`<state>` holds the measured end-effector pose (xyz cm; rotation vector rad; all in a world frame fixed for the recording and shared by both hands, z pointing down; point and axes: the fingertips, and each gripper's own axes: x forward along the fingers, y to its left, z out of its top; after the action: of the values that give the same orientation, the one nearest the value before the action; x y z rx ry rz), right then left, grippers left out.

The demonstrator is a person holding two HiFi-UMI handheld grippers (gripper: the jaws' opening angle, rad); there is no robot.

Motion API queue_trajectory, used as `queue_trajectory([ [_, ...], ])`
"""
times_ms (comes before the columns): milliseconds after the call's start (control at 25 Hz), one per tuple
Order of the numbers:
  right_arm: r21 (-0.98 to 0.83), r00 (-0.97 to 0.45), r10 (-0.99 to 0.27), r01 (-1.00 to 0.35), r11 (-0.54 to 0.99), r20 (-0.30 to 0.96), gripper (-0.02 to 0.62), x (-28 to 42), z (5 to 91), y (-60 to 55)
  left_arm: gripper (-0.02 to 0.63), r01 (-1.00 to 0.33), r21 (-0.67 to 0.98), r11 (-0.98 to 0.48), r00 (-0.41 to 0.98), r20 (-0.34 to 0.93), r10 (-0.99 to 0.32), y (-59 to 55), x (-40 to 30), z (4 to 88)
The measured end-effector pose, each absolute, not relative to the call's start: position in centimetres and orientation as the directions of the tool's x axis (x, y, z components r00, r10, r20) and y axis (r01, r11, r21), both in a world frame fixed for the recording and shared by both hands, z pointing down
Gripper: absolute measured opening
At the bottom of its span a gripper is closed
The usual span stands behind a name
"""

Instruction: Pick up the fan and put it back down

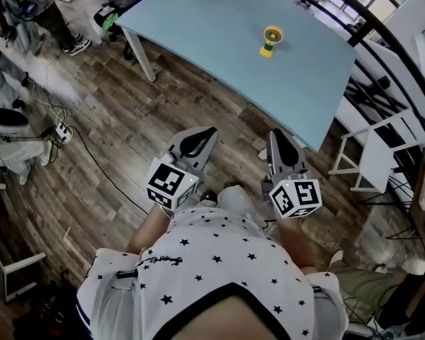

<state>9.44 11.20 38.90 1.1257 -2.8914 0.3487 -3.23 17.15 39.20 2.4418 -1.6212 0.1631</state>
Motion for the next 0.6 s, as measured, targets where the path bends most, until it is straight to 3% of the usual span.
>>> queue_trajectory([
  [600, -0.198, -0.831, -0.552, -0.554, 0.809, 0.071, 0.029, 0.9, 39.5, 2.3, 0.029, -0.974, 0.095, -0.205, 0.22, 0.201, -0.955, 10.7, -11.3, 39.8],
])
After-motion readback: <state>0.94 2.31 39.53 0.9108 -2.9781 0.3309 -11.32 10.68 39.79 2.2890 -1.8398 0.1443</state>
